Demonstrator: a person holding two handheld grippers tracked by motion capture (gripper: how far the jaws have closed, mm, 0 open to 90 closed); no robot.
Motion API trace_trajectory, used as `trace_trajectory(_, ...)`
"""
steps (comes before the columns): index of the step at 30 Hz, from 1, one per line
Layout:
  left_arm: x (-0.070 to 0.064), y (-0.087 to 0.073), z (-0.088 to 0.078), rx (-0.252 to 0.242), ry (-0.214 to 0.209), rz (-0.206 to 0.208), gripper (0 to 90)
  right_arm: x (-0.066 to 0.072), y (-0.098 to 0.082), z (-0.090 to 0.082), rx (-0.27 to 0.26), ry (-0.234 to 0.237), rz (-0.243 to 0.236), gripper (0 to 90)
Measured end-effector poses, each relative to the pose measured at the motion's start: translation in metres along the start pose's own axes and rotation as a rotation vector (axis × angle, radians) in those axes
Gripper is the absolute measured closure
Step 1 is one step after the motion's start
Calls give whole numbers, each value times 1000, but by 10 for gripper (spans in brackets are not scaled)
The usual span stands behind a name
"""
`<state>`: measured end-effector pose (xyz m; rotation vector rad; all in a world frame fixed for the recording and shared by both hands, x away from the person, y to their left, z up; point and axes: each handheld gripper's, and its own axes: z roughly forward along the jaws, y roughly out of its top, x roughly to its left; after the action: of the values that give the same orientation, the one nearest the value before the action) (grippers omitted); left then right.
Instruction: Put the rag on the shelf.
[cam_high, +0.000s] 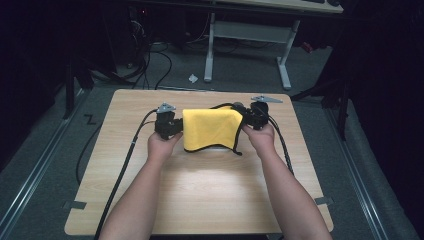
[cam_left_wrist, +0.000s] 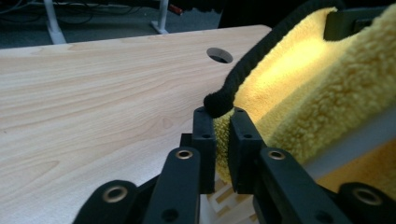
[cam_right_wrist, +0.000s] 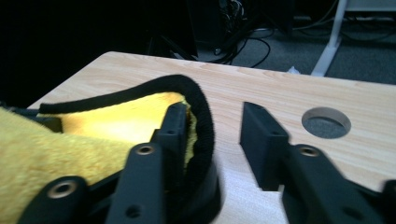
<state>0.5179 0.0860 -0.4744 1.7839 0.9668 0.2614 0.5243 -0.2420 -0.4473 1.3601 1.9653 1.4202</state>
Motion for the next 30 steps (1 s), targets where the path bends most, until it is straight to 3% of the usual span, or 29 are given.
trace_trajectory(4, 0, 1, -3, 0, 20, -6, 746, -1, 2, -2, -1, -36, -12, 543)
trace_trajectory(9, 5, 3, -11, -3, 84, -5, 697, -4, 10, -9, -17, -83, -35, 534)
trace_trajectory(11, 9, 3, -15, -17, 86, -25, 697, -5, 13, -11, -22, -87, -32, 530)
trace_trajectory(19, 13, 8, -24, -36, 119, -23, 683, -10, 19, -17, -32, -118, -41, 528)
trace_trajectory(30, 18, 7, -33, -30, 164, -5, 639, -11, 17, -22, -9, -160, -99, 547)
